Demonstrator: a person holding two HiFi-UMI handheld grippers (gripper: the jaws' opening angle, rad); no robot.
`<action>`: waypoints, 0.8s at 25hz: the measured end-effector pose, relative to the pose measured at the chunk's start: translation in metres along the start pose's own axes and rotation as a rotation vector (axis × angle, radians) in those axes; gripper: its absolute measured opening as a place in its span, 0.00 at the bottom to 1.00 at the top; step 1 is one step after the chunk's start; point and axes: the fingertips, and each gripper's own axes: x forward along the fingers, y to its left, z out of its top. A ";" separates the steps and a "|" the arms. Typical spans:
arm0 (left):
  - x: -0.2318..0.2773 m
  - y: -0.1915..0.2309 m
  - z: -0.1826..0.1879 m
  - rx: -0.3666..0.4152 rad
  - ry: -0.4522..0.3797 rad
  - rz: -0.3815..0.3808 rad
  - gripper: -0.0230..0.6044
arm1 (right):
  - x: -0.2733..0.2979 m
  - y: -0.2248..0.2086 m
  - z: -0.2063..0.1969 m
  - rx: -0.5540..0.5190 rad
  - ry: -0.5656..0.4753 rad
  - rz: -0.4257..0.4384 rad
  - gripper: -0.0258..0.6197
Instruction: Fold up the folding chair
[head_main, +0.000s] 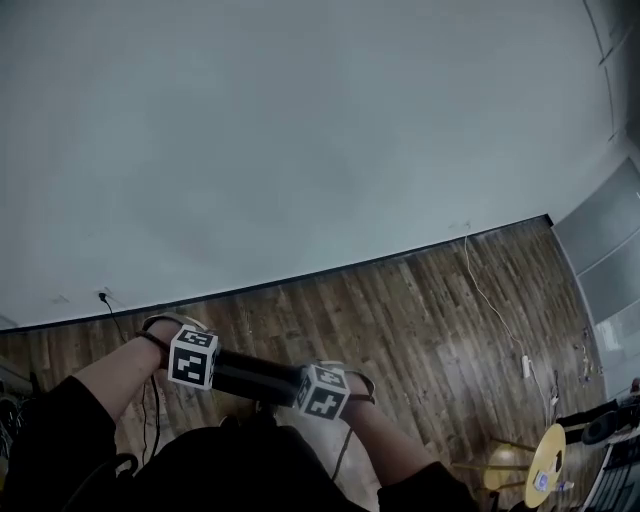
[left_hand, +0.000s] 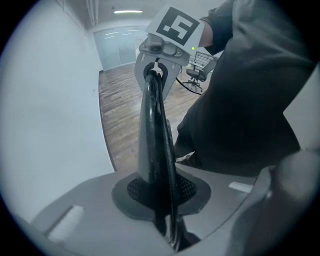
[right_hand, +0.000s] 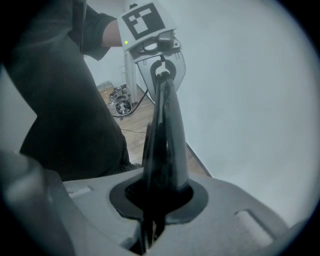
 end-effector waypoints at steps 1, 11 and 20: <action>-0.002 0.004 -0.006 -0.026 0.001 0.007 0.12 | 0.002 -0.007 0.006 -0.024 -0.003 0.010 0.11; -0.019 0.037 -0.051 -0.305 0.032 0.105 0.12 | 0.029 -0.075 0.052 -0.284 -0.051 0.105 0.11; -0.031 0.056 -0.079 -0.441 0.040 0.154 0.12 | 0.038 -0.110 0.086 -0.421 -0.056 0.145 0.11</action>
